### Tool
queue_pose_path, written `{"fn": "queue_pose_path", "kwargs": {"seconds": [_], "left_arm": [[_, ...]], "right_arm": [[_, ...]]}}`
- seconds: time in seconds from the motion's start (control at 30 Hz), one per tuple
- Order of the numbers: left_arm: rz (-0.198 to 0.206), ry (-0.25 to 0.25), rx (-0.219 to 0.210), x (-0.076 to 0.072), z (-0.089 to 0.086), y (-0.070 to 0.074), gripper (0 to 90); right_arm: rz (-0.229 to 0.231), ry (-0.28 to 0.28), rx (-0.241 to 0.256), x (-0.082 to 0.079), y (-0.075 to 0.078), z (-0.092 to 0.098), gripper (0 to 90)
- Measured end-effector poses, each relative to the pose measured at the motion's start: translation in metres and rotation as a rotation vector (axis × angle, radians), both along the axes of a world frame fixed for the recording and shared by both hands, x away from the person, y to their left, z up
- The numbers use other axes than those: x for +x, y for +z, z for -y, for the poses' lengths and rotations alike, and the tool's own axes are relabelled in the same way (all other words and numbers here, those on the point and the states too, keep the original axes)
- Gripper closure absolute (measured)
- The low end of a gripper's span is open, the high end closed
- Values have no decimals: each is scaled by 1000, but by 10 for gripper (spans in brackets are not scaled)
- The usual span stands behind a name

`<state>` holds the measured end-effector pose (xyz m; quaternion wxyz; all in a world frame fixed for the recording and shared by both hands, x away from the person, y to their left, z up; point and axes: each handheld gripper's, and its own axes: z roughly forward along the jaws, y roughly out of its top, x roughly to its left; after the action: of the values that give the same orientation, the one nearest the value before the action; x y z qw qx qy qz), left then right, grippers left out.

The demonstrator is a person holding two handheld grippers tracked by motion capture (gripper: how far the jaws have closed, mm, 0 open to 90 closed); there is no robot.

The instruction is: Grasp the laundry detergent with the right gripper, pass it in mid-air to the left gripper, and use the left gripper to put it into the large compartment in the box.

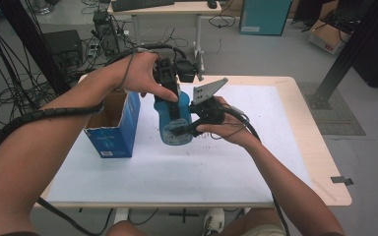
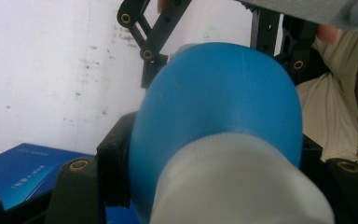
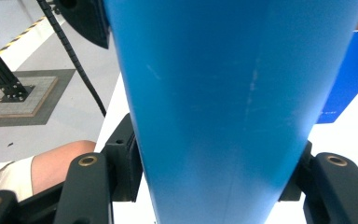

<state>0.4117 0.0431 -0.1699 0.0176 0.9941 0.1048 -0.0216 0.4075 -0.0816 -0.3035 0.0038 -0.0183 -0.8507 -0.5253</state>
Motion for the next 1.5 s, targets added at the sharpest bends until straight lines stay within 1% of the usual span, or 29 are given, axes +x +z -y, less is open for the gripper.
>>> {"fn": "queue_pose_path", "kwargs": {"seconds": [0.13, 0.23, 0.37, 0.6, 0.67, 0.73, 0.77, 0.83, 0.87, 0.93, 0.97, 1.0, 1.07, 1.1, 1.13, 1.17, 1.2, 1.27, 1.3, 1.33, 1.37, 1.4, 1.47, 1.5], "left_arm": [[-2, 2, 2, 0, 0, 1, 360], [7, 3, -1, -1, 0, 0, 360], [0, 5, 3, -1, 0, 1, 361], [5, 7, 4, -1, 1, 1, 361], [4, 9, 2, -1, 0, 1, 360], [-1, 7, 10, -1, -1, 1, 361], [5, 8, 9, -2, -1, 1, 360], [7, 17, 4, -2, -3, 1, 360], [3, 17, 13, -2, -4, 2, 360], [9, 29, 13, -2, -6, 2, 360], [8, 29, 21, -1, -7, 2, 360], [12, 35, 23, -1, -8, 2, 360], [15, 45, 24, -1, -10, 2, 360], [10, 44, 29, -1, -11, 3, 360], [22, 56, 23, -1, -13, 3, 360], [12, 56, 30, -1, -14, 4, 360], [20, 59, 30, -1, -15, 4, 360], [23, 69, 34, -1, -17, 6, 360], [22, 73, 40, -1, -18, 7, 360], [30, 82, 42, -1, -19, 8, 360], [28, 91, 45, 0, -20, 9, 360], [29, 97, 51, 0, -21, 10, 360], [34, 120, 54, 1, -24, 12, 360], [37, 129, 60, 2, -26, 12, 360]], "right_arm": [[4, 0, 3, 0, 0, -1, 403], [3, -2, 2, -1, 0, 0, 401], [3, -2, 3, -1, 0, 0, 401], [4, -4, 6, -1, 1, 0, 395], [-8, -5, 10, 0, 0, 1, 373], [-8, -7, 9, 0, 0, 1, 363], [-15, -11, 9, 0, 0, 1, 350], [-23, -20, 11, 1, -1, 2, 310], [-26, -27, 16, 1, -1, 3, 288], [-35, -42, 24, 3, -2, 5, 246], [-32, -48, 27, 3, -2, 6, 242], [-35, -52, 18, 3, -3, 8, 242], [-40, -61, 19, 2, -4, 10, 253], [-29, -59, 18, 2, -4, 11, 253], [-19, -57, 12, 2, -5, 12, 253], [-2, -58, -11, 1, -5, 14, 252], [13, -59, -24, 1, -5, 15, 252], [16, -67, -38, -1, -5, 18, 251], [16, -63, -44, -1, -5, 20, 242], [15, -60, -50, -2, -5, 22, 240], [8, -63, -61, -3, -5, 24, 238], [-8, -73, -84, -3, -5, 27, 214], [-75, -106, -135, -4, -6, 32, 184], [-76, -122, -169, -5, -6, 35, 167]]}}
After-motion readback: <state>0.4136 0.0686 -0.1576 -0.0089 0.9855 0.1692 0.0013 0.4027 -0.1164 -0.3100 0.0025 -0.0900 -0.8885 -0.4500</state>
